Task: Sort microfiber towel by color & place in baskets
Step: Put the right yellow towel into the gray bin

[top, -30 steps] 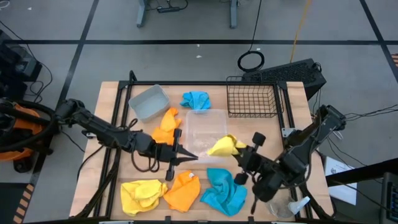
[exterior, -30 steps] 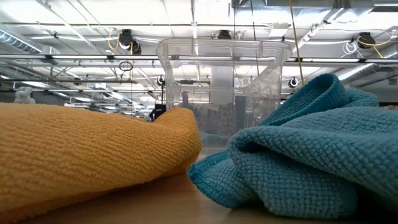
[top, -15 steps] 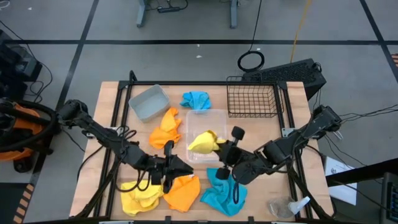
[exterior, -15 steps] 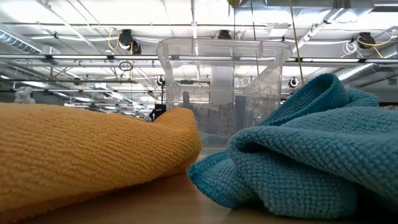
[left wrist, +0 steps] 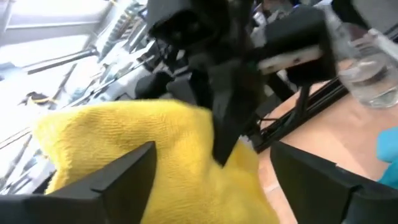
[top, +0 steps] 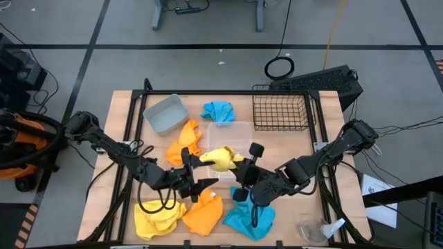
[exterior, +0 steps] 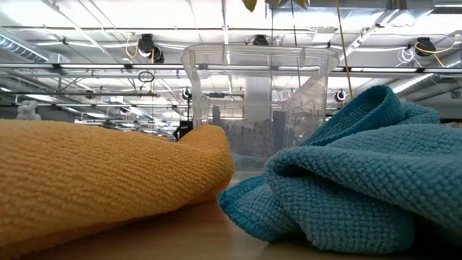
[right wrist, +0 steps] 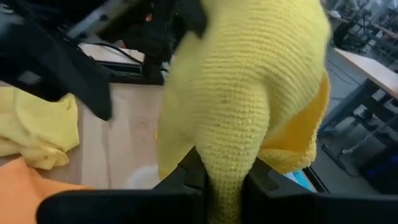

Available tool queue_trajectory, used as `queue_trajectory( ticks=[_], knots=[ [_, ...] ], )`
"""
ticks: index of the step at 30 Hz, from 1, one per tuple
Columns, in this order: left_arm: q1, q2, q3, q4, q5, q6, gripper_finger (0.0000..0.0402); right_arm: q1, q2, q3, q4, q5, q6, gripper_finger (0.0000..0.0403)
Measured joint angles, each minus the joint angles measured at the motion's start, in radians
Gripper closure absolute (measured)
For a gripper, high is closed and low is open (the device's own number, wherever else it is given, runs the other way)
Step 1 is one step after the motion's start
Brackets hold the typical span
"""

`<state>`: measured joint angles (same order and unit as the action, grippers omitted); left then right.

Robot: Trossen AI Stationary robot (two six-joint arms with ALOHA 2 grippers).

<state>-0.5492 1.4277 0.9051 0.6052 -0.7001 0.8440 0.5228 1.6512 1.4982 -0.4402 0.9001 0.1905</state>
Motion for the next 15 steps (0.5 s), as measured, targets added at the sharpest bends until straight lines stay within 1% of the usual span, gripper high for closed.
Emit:
queue_trajectory(
  ticks=[2,5,10,15],
  knots=[
    [0.01,0.0,0.0,-0.003,-0.016,0.0,0.0067,0.0,-0.002,0.0,0.026,-0.054,-0.036,0.0367],
    [0.02,0.0,0.0,-0.005,-0.016,0.0,0.0062,0.0,-0.002,0.0,0.051,-0.137,-0.074,0.0367],
    [0.021,0.0,0.0,-0.03,0.0,-0.001,0.0061,0.0,-0.002,0.0,0.057,-0.167,-0.093,0.0367],
    [0.026,0.001,0.0,-0.05,0.025,-0.027,0.0061,0.0,-0.006,0.0,0.078,-0.191,-0.182,0.0367]
  ],
)
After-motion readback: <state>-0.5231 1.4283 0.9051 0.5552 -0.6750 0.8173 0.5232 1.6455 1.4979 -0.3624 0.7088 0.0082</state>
